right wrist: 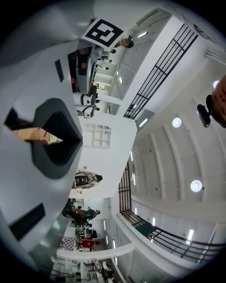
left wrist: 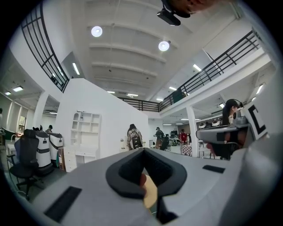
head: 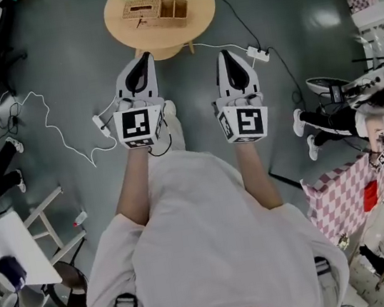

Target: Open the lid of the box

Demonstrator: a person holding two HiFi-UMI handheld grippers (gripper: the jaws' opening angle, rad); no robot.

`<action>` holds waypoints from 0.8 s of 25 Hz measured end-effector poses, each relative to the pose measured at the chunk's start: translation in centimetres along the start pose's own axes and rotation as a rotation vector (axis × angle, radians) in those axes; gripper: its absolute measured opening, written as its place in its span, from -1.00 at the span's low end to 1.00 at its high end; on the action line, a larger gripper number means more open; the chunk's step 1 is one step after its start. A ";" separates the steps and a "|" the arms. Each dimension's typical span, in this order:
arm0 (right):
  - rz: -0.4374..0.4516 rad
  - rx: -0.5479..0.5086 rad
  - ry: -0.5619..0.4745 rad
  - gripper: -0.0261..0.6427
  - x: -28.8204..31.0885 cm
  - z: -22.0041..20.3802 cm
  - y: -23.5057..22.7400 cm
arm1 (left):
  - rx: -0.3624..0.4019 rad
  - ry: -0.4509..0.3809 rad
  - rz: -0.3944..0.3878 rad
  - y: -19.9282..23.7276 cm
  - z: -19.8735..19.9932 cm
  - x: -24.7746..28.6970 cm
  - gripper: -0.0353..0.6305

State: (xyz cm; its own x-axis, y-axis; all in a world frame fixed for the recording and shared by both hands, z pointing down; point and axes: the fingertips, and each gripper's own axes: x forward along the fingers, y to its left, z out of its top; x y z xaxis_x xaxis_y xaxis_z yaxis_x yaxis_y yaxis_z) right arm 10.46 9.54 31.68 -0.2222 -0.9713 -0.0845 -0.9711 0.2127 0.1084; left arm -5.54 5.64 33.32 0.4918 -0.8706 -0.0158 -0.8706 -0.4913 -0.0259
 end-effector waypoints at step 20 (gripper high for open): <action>-0.033 -0.036 0.041 -0.93 19.3 -1.5 -4.2 | -0.169 -0.055 -0.057 10.4 -0.2 18.1 -0.91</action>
State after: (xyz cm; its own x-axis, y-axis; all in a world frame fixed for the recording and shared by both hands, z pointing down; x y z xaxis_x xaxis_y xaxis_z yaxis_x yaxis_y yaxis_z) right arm 10.35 -10.27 31.09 -0.1855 -0.9815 -0.0480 -0.9739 0.1772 0.1420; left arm -5.71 -15.25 32.97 0.5365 -0.8407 -0.0735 -0.8290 -0.5413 0.1404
